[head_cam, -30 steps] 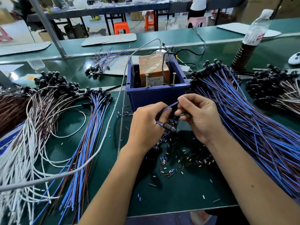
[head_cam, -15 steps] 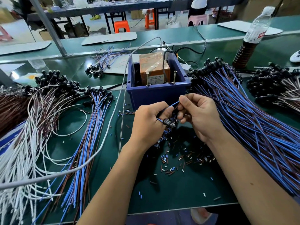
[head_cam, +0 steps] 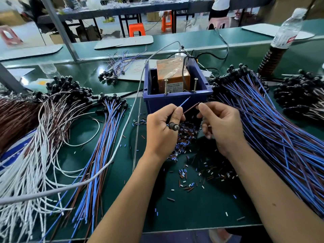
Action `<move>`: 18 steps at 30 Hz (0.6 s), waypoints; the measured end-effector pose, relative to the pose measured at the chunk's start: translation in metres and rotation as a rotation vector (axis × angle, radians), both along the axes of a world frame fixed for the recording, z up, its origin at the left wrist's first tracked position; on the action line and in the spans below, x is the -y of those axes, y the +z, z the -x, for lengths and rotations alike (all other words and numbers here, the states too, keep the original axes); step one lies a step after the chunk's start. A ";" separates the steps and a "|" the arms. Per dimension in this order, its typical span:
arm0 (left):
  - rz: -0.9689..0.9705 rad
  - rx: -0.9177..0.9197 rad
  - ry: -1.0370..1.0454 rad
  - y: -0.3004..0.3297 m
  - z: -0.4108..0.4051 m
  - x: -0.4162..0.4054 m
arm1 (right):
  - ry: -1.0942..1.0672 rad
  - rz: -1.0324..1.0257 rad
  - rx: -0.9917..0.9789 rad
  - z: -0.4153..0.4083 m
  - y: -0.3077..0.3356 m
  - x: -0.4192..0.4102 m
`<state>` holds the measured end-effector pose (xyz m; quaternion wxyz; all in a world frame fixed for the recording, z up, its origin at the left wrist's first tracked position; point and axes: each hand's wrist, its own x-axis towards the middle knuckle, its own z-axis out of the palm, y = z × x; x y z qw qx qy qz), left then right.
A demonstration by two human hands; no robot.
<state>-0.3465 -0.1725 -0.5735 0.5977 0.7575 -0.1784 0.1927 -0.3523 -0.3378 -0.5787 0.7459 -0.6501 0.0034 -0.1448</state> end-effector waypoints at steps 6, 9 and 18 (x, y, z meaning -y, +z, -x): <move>0.026 0.040 0.011 -0.006 0.001 0.006 | 0.179 -0.152 0.073 0.008 0.005 -0.019; -0.001 0.067 0.006 -0.006 0.003 0.009 | 0.172 -0.182 0.100 0.007 0.006 -0.024; 0.070 0.228 0.337 -0.003 0.000 0.005 | -0.127 0.051 0.266 -0.001 0.001 -0.015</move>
